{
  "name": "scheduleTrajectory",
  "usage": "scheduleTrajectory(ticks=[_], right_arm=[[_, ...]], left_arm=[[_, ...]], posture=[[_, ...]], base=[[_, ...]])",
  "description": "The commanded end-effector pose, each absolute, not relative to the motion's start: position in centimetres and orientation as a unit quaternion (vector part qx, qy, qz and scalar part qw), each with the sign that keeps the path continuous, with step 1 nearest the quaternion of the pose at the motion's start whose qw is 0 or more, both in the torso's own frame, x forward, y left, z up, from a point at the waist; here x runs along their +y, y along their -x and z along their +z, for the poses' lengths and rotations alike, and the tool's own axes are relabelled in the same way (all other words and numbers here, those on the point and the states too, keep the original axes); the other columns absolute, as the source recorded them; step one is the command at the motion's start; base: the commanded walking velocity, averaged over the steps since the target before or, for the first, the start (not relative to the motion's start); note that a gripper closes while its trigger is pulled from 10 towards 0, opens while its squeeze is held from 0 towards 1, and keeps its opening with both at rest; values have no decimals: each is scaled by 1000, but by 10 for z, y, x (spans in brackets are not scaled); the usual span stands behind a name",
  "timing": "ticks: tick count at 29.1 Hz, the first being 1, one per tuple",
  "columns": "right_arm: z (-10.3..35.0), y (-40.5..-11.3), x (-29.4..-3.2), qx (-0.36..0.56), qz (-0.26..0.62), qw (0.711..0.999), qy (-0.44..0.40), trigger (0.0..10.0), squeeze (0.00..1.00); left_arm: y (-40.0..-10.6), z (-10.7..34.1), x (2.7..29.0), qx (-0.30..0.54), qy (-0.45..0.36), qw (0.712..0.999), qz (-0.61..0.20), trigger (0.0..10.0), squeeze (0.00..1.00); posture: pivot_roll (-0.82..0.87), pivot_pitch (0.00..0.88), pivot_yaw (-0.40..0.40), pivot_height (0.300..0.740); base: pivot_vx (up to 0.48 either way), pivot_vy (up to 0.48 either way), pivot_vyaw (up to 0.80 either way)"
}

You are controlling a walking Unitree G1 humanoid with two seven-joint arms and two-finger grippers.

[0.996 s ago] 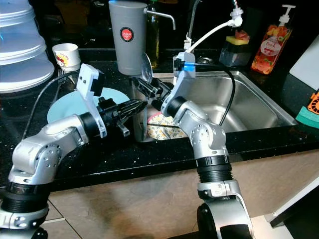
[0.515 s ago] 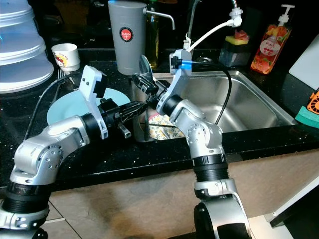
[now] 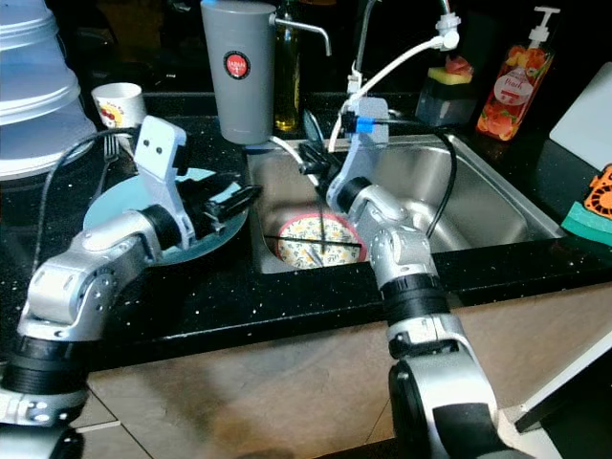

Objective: Kitchen organization

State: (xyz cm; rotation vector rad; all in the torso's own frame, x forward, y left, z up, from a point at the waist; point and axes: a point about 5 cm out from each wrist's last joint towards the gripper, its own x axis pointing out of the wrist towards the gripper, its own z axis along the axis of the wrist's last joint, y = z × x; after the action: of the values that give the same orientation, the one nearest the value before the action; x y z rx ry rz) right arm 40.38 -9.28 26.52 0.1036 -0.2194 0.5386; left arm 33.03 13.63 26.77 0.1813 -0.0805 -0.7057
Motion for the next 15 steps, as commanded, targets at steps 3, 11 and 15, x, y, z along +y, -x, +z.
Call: scheduleTrajectory(ticks=[3, 11, 15], right_arm=[[235, -405, -82, -76, 251, 965, 4, 10000, 0], [212, -407, -80, -43, 218, 975, 5, 10000, 0], [209, -407, -77, -42, 212, 976, 2, 10000, 0]], left_arm=[[-316, 250, 111, 0, -111, 898, -426, 10000, 0], [-313, 245, 94, 6, -87, 887, -453, 10000, 0], [-314, 242, 96, 12, -106, 889, -445, 10000, 0]], posture=[[-37, 91, -62, 740], [-33, 90, -71, 740], [-32, 92, -69, 740]], base=[[0, 0, 0], [0, 0, 0], [0, 0, 0]])
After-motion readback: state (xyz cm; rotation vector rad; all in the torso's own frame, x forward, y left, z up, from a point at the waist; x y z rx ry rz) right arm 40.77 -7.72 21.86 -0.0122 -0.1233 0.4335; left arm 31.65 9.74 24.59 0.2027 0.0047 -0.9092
